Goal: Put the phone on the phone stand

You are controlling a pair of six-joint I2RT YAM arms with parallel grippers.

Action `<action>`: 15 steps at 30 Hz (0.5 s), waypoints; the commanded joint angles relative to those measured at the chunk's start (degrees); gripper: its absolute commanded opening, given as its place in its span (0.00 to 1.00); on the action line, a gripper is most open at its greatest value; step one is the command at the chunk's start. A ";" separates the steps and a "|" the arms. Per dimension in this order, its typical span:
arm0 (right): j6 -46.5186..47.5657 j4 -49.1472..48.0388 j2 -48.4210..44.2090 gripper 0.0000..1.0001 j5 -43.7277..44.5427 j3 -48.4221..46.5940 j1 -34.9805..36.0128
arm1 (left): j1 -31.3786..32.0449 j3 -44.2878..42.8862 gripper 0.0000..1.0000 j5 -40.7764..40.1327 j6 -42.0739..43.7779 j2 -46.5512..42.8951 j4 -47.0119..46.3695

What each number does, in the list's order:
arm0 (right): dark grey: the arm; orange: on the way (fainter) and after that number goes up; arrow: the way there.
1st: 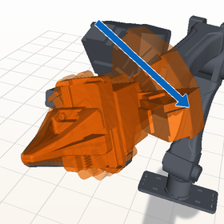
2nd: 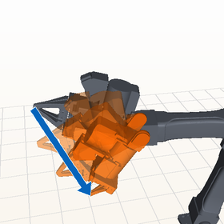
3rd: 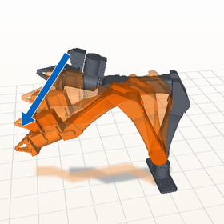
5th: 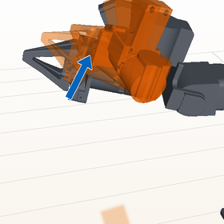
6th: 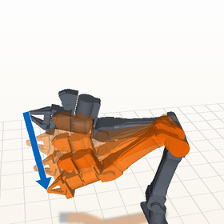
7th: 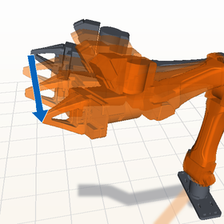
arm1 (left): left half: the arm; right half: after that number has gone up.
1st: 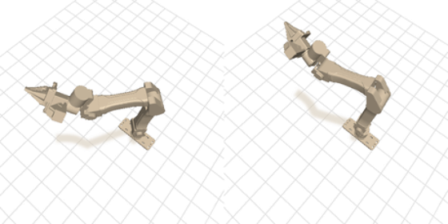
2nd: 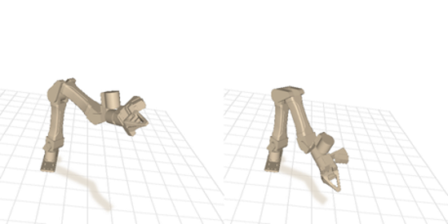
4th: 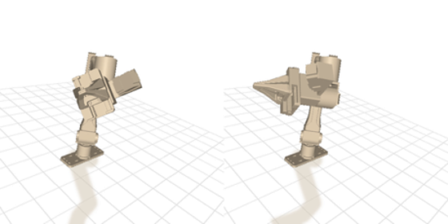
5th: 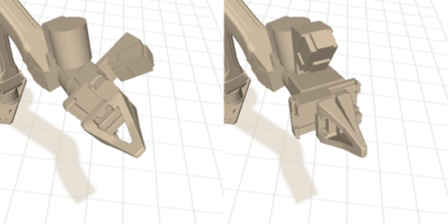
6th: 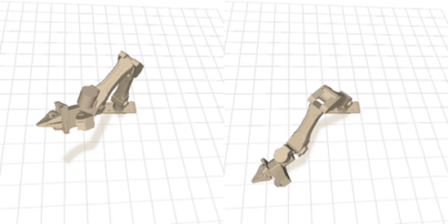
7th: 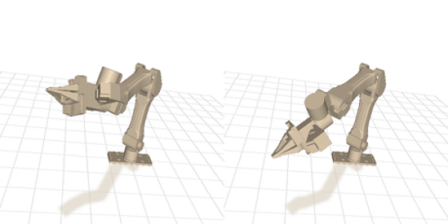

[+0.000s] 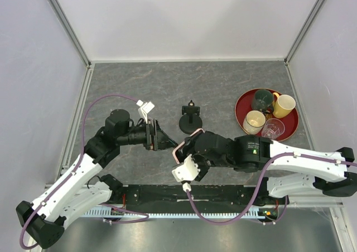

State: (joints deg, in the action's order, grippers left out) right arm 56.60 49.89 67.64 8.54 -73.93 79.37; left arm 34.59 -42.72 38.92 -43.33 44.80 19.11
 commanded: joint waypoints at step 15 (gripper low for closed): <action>0.53 -0.14 1.18 0.00 5.70 -3.32 1.84 | 7.68 -3.07 0.78 4.42 1.75 5.30 -4.88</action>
State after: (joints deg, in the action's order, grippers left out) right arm 55.94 53.01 68.40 11.18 -73.28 80.88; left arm 38.13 -41.74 42.87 -47.75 48.42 11.44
